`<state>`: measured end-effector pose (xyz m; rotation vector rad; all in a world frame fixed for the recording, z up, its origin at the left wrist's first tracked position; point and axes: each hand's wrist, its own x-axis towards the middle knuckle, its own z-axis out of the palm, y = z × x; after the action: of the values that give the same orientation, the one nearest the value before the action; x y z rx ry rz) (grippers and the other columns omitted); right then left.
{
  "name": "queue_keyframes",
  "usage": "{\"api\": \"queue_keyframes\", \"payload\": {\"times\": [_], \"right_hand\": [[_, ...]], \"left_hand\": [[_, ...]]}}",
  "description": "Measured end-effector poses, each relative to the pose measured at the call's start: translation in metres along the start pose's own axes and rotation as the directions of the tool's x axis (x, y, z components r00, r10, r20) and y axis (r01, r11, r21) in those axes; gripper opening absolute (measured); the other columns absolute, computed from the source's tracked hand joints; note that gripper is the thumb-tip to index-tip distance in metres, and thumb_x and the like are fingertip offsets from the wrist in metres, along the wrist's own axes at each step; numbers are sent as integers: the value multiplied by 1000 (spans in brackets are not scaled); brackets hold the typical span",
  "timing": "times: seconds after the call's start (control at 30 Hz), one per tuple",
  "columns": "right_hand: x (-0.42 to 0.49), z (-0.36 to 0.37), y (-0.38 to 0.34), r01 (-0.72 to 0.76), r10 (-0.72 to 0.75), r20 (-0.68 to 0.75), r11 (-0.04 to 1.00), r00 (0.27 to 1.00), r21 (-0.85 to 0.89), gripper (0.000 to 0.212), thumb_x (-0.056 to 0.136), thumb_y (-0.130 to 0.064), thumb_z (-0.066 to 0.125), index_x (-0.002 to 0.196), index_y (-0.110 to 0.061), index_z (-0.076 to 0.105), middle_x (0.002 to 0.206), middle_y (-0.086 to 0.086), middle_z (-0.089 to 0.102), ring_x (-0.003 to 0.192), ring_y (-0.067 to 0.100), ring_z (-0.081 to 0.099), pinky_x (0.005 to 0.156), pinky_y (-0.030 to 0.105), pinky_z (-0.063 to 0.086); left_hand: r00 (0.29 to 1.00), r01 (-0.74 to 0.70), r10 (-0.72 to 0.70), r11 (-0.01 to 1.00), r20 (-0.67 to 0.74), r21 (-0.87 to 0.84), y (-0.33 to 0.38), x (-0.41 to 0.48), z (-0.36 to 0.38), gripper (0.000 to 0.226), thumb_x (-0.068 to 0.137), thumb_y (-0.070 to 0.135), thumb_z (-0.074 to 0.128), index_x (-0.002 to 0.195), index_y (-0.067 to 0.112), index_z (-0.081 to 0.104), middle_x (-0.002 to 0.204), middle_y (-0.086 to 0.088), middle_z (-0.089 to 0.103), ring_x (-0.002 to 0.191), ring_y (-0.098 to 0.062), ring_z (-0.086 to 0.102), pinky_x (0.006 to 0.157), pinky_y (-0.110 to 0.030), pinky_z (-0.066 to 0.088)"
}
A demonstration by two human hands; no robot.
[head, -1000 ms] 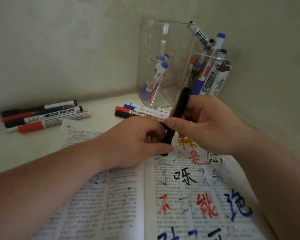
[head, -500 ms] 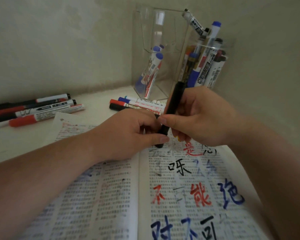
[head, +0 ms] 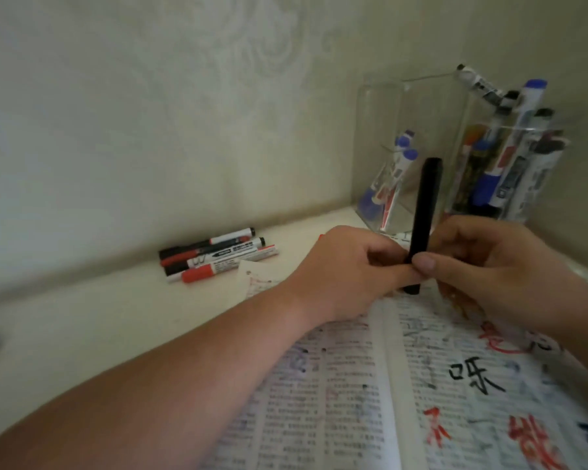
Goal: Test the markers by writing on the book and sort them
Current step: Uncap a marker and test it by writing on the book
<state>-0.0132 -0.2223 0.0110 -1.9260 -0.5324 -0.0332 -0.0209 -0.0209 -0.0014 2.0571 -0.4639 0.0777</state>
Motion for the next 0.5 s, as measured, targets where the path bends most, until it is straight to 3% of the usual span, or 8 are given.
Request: {"api": "queue_keyframes", "payload": {"times": [0.07,0.2,0.37,0.43,0.5], "right_hand": [[2,4,-6,12,-11,-33,1000,999,12,35,69,-51,75,77,-17,72,62,8,69,47,10,58,45,17,44],[6,10,-29,-9,8,-20,1000,1000,-18,27,68,-43,74,83,-21,74,69,8,73,51,16,62,45,22,47],[29,9,-69,-26,35,-46,984,998,176,14,80,-30,71,81,-16,74,64,16,66,50,26,49,41,26,37],[41,21,-82,-25,23,34,998,999,52,8,87,-21,73,83,-15,74,68,13,71,51,24,54,45,29,41],[57,48,-88,-3,17,113,992,993,-123,6,92,-18,72,87,-14,73,70,5,74,48,10,59,47,28,47]], "left_hand": [[1000,13,-13,998,9,68,5,0,-7,16,85,33,79,86,18,80,75,-5,75,76,-27,71,74,-49,57],[992,18,-53,958,114,287,25,1,-33,17,88,37,75,89,20,79,76,-2,74,75,-22,69,73,-45,56],[987,46,-111,893,119,448,37,-18,-102,12,87,38,76,96,30,75,82,7,73,78,-11,69,78,-35,56],[990,96,-133,890,51,445,28,-34,-132,12,85,39,77,94,32,74,81,10,73,76,-6,68,76,-28,55],[990,139,-131,878,-50,458,9,-49,-156,9,85,37,78,91,31,75,82,9,72,72,-1,64,74,-24,51]]}}
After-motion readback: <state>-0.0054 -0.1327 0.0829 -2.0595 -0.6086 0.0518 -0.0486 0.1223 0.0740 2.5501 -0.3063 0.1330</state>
